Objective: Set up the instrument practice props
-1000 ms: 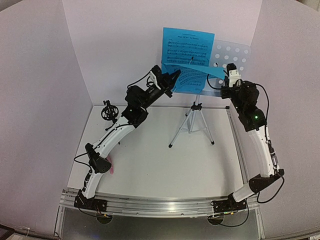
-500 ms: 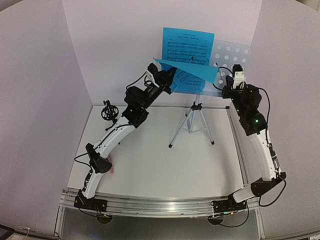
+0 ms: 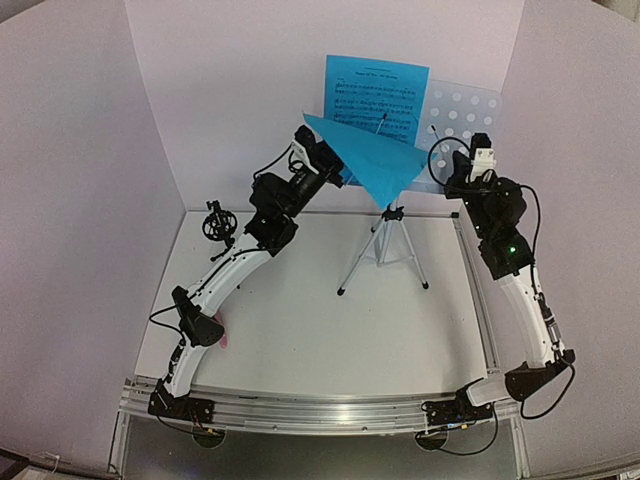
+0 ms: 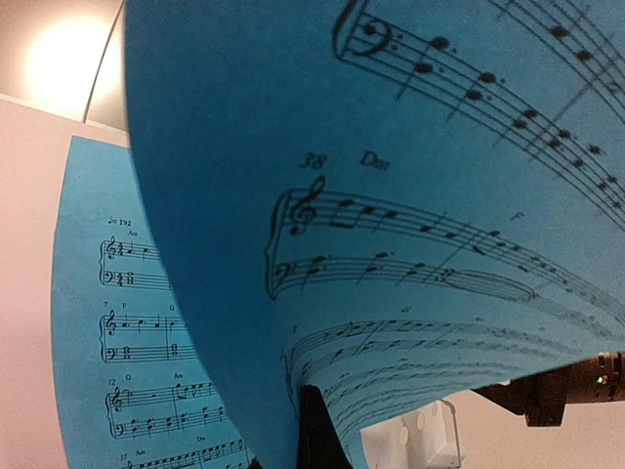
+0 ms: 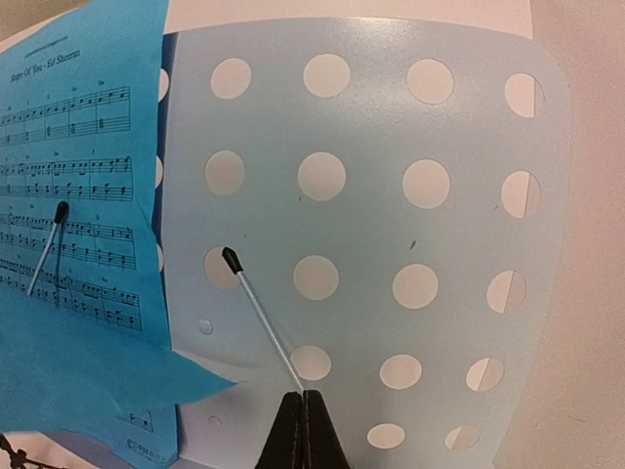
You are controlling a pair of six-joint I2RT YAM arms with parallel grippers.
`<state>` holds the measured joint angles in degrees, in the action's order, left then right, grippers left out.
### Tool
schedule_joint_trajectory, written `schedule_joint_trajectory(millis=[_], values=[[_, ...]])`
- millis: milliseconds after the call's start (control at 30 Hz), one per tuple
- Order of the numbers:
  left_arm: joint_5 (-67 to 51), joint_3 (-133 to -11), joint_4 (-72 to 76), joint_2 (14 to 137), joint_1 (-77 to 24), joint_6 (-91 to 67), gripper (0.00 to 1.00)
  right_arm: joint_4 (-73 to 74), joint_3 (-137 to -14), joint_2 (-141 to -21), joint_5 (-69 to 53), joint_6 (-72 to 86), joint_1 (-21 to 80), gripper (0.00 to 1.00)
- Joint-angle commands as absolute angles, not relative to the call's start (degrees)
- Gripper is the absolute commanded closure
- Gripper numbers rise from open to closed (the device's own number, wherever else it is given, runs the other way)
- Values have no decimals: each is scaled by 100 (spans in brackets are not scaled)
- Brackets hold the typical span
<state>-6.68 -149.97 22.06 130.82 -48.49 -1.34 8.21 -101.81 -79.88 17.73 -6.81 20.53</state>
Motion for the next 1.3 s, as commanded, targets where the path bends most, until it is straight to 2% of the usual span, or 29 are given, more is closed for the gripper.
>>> schedule_joint_trajectory(millis=[0,67,200,367,667,867,1033,1067,1200,1267], values=[[-628,-14971,2243,12906,-4878,-50,100,727,-10170,-7962,1409,-1152,2052,100],[-685,-14929,2209,12866,-4878,-66,100,771,-10187,-7996,1354,-1279,2050,96],[-801,-14820,2173,12781,-4877,-69,100,1011,-10329,-7980,1372,-1555,2053,71],[-985,-14777,2110,12705,-4879,-18,100,1585,-10624,-7925,1399,-2293,2056,54],[-1058,-14829,2251,12717,-4896,-28,100,2462,-11525,-8556,2037,-3216,2054,48],[-1050,-14846,2293,12709,-4896,-63,100,2781,-11924,-8894,1923,-3222,2054,45],[-1098,-14858,2303,12709,-4895,-113,100,2822,-12104,-9099,2216,-3332,2054,48],[-1099,-14857,2311,12713,-4894,-114,100,2825,-12133,-9122,2251,-3350,2056,52],[-1103,-14859,2329,12718,-4899,-136,100,2858,-12129,-9107,2098,-3296,2052,83],[-1090,-14864,2329,12718,-4897,-146,100,2856,-12088,-9071,2058,-3258,2049,92]])
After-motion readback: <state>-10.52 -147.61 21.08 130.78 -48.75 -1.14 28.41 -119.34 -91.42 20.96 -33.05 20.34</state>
